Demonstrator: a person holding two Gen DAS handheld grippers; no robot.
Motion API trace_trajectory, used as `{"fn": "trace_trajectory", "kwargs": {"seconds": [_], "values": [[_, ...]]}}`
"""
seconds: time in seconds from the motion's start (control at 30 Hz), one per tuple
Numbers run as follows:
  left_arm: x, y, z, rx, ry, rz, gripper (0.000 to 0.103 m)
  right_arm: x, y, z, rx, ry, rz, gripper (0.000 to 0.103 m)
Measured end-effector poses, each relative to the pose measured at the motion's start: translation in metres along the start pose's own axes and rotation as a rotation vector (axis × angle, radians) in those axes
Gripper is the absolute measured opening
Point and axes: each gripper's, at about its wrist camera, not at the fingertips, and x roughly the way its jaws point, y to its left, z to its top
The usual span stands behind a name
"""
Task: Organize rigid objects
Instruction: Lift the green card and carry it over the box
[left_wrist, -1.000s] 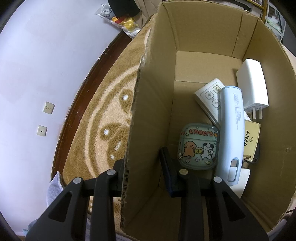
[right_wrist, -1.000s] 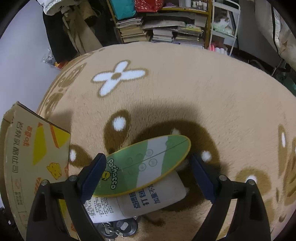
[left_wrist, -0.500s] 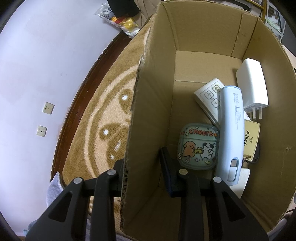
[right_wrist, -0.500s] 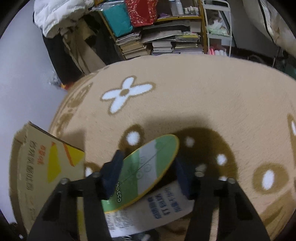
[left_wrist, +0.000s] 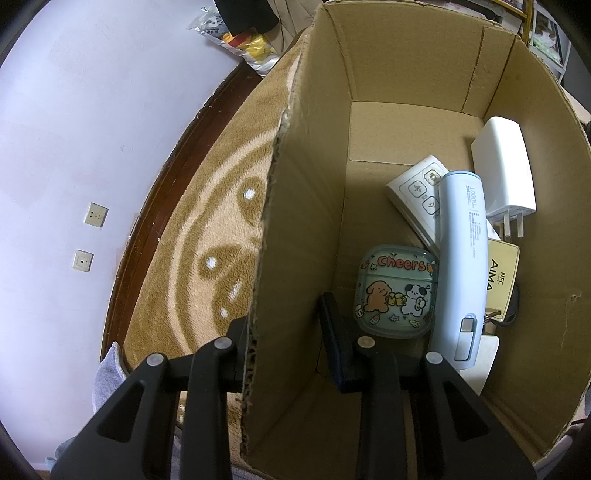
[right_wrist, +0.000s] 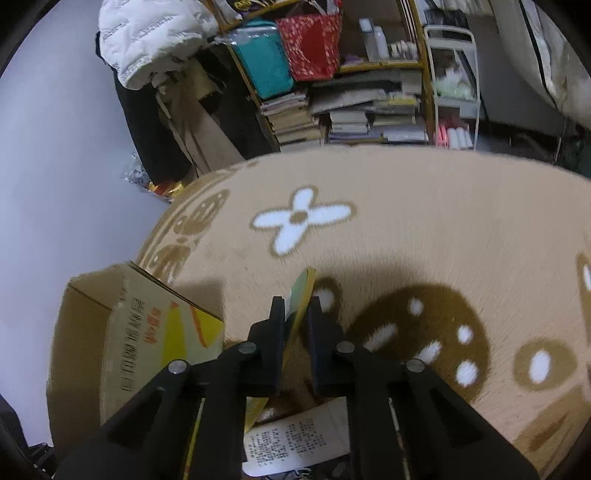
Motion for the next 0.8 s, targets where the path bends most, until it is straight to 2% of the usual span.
{"fn": "trace_trajectory", "kwargs": {"seconds": [0.13,0.27,0.47,0.8], "values": [[0.0,0.0,0.0,0.0,0.0,-0.001,0.029,-0.01,0.008,0.009,0.0,-0.007,-0.015,0.01],[0.0,0.0,0.0,0.002,0.0,0.001,0.029,-0.025,0.014,0.014,-0.013,-0.045,-0.003,0.007],[0.0,-0.002,-0.001,0.007,-0.002,0.007,0.029,-0.046,0.023,0.018,-0.059,-0.092,-0.028,0.006],[0.0,-0.005,-0.001,0.013,-0.003,0.013,0.029,-0.073,0.031,0.025,-0.097,-0.179,-0.007,0.006]]}}
